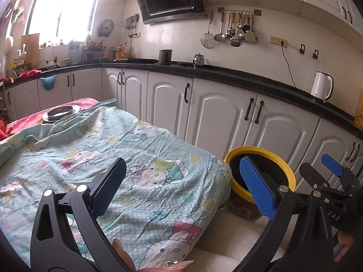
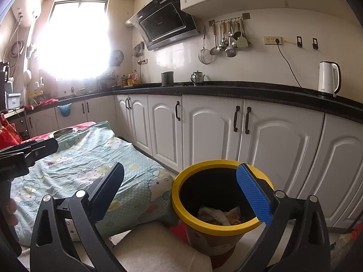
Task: Collect trash
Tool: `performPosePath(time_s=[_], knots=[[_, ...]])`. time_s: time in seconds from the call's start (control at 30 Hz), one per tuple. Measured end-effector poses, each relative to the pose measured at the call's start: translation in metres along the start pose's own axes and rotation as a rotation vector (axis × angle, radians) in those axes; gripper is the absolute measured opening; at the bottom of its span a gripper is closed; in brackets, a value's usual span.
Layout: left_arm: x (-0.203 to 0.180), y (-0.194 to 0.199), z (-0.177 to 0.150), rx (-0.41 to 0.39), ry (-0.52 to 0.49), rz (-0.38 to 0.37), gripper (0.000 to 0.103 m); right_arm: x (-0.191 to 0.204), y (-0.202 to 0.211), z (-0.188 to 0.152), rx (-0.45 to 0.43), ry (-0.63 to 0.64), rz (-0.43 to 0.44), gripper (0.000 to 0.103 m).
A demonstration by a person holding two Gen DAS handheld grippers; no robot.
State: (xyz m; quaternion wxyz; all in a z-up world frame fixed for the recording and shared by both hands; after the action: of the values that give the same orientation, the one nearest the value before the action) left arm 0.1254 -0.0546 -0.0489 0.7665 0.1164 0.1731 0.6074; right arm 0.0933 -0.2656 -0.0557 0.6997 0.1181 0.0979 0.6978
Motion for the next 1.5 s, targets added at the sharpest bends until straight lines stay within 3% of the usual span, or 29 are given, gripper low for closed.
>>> performPosePath(time_s=[1.33, 1.5], knots=[[-0.0006, -0.0038, -0.0026, 0.012, -0.009, -0.003, 0.092, 0.0016, -0.0001, -0.0037, 0.015, -0.005, 0.003, 0.097], [0.0051, -0.0063, -0.0038, 0.029, -0.014, 0.032, 0.092, -0.0022, -0.0012, -0.0022, 0.020, -0.011, -0.005, 0.097]])
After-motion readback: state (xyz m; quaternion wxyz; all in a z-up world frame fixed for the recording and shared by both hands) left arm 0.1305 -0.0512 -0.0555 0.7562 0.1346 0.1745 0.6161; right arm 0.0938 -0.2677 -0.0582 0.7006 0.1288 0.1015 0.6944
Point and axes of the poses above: each gripper's, at about its wrist camera, not at the fingertips, and y roughly against the way its jaws point, x to its left, z to its top, the point moved 9 cm from there along -y, roughly the way its jaws point, and after that the axes turned 5 degrees about -z, right-handed, at the moved point
